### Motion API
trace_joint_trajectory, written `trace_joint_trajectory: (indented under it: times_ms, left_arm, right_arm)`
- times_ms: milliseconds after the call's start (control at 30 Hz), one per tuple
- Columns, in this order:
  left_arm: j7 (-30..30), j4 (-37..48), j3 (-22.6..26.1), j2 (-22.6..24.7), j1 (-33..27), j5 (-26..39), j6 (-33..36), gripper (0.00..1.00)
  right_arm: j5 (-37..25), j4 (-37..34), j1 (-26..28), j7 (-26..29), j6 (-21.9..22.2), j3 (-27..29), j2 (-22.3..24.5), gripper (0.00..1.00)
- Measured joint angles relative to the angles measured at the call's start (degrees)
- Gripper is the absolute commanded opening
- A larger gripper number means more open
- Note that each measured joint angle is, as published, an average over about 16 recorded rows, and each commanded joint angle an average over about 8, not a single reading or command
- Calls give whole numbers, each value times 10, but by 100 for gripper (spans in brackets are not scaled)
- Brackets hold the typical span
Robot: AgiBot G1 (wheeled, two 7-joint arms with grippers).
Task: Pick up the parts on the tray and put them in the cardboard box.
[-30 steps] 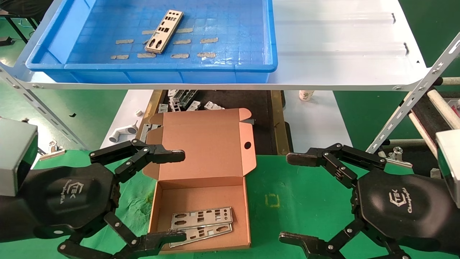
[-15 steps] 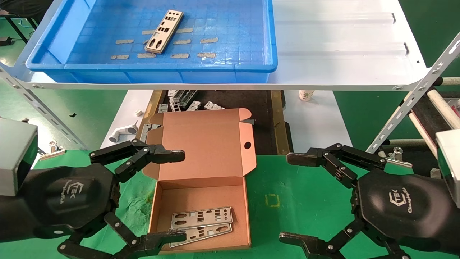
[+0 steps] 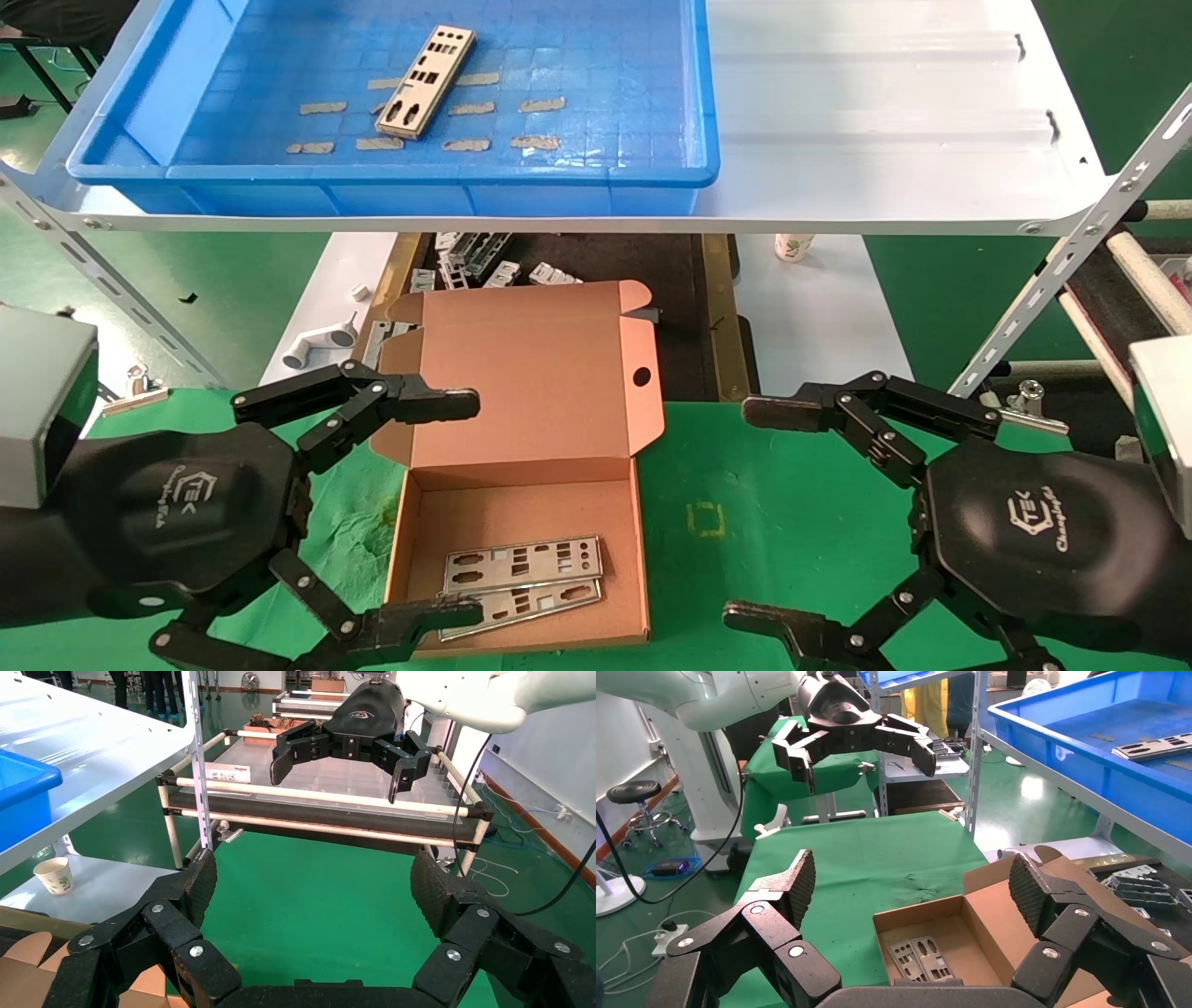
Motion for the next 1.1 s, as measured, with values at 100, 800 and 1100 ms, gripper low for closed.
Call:
trace_joint_trajectory:
  times_ms: [100, 800, 1100]
  left_arm:
    - [0, 0, 0, 0, 0, 0, 0, 100]
    - [0, 0, 0, 0, 0, 0, 0, 100]
    - [0, 0, 0, 0, 0, 0, 0, 100]
  right_arm:
    - [0, 0, 0, 0, 0, 0, 0, 100]
    - [0, 0, 0, 0, 0, 0, 0, 100]
    - [0, 0, 0, 0, 0, 0, 0, 100]
